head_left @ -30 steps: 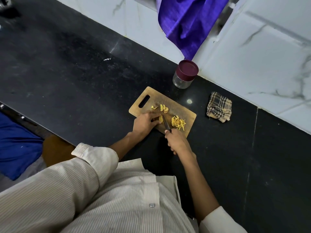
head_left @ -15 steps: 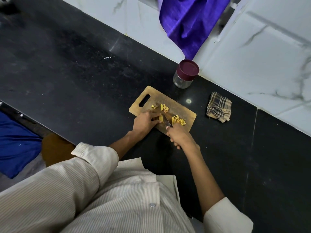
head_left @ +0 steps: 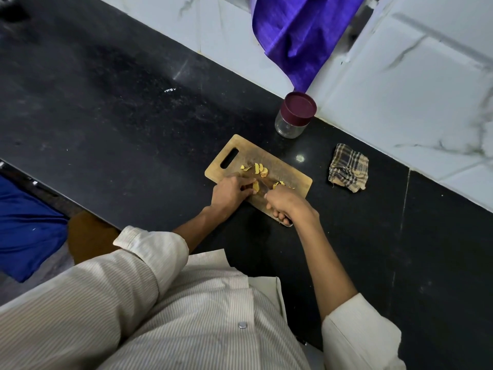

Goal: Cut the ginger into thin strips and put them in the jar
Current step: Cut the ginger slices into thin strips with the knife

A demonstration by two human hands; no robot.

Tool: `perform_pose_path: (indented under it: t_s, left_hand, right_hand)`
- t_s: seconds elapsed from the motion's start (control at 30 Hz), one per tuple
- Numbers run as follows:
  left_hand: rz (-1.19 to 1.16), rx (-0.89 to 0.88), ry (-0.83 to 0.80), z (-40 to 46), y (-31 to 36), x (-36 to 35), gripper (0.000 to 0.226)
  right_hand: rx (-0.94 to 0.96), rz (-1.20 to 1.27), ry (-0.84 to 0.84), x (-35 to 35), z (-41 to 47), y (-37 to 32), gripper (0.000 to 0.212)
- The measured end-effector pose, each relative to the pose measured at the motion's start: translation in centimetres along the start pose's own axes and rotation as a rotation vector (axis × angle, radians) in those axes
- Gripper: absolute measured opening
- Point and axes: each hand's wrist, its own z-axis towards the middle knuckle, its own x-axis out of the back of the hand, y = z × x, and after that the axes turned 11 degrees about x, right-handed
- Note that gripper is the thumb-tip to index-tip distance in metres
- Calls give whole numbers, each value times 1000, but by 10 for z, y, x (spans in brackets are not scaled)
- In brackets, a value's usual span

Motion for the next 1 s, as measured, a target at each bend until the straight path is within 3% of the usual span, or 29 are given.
perform_pose_path:
  t_s: [0.27, 0.47, 1.0]
  left_hand:
    - [-1, -7, 15, 0, 1, -1, 38]
    - [13, 42, 10, 0, 3, -1, 38]
    - [70, 48, -22, 2, 11, 9, 38]
  right_hand:
    - [-33, 62, 32, -9, -5, -3, 21]
    - [178, -122, 297, -74, -2, 35, 32]
    - [180, -119, 379, -71, 11, 24, 35]
